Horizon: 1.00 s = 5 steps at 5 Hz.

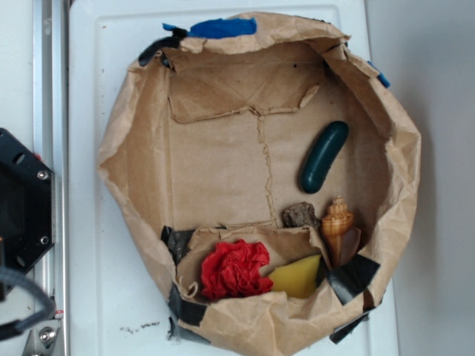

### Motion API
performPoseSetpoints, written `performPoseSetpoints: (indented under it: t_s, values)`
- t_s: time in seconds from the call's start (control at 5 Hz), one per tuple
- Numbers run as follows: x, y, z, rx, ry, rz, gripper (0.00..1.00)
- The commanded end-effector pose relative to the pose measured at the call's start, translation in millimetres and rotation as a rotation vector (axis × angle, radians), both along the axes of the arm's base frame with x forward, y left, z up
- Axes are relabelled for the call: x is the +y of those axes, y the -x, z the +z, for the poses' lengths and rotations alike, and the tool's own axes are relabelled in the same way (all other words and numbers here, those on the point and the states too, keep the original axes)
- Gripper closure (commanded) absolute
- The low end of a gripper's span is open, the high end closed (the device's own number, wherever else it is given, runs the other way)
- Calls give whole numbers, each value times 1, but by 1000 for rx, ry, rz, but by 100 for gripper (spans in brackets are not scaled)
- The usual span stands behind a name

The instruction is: Grab the plastic pickle.

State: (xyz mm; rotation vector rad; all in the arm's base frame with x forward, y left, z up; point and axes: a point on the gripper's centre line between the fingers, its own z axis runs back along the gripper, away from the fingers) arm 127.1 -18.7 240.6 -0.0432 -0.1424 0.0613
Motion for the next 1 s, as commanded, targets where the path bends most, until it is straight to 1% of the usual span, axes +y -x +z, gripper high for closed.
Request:
performPoseSetpoints:
  t_s: [0.0, 0.2, 0.4, 0.6, 0.8]
  values:
    - [2, -52, -6, -85, 22, 2, 0]
    - [8, -81, -13, -79, 46, 90, 0]
    - [14, -90, -19, -81, 71, 229, 0]
    - [12, -92, -18, -73, 110, 249, 0]
    - [12, -92, -18, -73, 110, 249, 0]
